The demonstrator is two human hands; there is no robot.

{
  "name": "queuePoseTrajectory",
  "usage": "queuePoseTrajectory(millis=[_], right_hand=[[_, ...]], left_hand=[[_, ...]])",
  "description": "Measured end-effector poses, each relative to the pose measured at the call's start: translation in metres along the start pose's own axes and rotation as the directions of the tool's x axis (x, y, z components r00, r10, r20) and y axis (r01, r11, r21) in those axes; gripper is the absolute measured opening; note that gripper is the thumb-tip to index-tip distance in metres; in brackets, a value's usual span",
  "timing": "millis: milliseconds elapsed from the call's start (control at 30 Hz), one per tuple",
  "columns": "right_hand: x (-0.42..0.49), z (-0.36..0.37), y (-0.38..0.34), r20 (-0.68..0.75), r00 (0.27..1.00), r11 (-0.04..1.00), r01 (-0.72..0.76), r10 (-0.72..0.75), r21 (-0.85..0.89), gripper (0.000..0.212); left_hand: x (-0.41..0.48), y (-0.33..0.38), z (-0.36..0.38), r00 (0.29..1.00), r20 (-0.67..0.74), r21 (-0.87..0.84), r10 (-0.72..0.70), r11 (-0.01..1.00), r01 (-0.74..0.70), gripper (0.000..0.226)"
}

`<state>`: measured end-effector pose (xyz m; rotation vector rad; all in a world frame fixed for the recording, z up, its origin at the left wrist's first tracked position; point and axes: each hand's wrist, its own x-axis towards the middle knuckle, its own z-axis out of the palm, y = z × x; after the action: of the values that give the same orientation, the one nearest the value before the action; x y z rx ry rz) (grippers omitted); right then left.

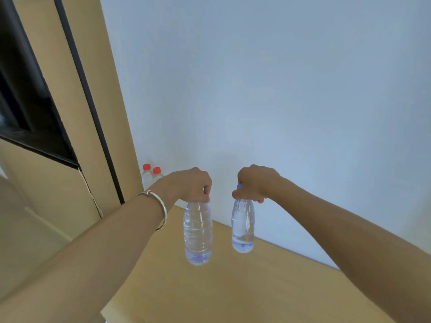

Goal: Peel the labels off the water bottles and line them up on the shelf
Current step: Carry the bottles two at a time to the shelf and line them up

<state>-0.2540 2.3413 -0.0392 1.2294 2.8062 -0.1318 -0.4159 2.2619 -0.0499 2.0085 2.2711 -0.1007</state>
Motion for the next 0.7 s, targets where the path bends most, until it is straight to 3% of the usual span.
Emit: queuePoseTrajectory(millis=[333,700], right_hand=[[0.170,0.034,-0.062,0.176,0.964,0.979,-0.202,0.201,-0.011,0.032],[0.256,0.084,-0.093,0.246,0.938,0.968,-0.251,0.245,-0.006,0.027]], left_hand=[[0.134,-0.162,0.025,0.973,0.075,0.074,0.218,0.972,-0.223,0.010],[0.192,-0.239,0.067,0.951,0.145,0.024,0.275,0.959,-0.281,0.012]])
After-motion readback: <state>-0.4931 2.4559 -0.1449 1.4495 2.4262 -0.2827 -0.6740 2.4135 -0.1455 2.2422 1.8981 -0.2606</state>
